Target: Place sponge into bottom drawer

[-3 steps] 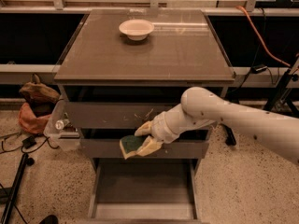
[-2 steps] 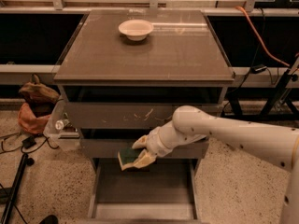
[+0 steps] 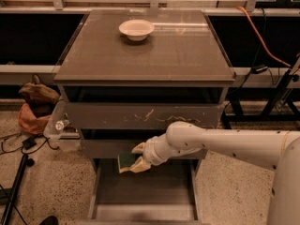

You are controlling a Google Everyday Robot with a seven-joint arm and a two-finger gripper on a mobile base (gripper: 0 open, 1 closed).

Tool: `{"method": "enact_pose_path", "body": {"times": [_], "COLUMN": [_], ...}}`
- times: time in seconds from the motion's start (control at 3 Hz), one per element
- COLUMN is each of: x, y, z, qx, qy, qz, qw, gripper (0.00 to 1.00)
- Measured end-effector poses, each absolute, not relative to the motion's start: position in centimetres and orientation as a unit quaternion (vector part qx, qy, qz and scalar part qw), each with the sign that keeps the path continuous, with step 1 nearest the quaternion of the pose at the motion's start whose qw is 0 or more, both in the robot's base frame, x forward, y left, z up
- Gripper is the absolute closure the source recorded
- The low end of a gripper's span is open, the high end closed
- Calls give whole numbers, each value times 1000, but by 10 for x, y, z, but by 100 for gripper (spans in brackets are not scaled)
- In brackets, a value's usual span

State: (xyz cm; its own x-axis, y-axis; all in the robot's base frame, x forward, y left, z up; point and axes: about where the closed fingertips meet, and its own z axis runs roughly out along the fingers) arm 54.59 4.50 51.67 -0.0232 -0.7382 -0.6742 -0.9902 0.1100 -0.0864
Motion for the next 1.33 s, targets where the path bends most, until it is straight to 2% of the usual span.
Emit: {"method": "enact_pose_path", "body": {"times": [0.67, 1.33], "x": [545, 514], "y": [49, 71], "z": [507, 393], "qx": [-626, -575], "qy": [686, 709], "qz": [214, 245], "qw": [304, 327], "gripper": [100, 100]}}
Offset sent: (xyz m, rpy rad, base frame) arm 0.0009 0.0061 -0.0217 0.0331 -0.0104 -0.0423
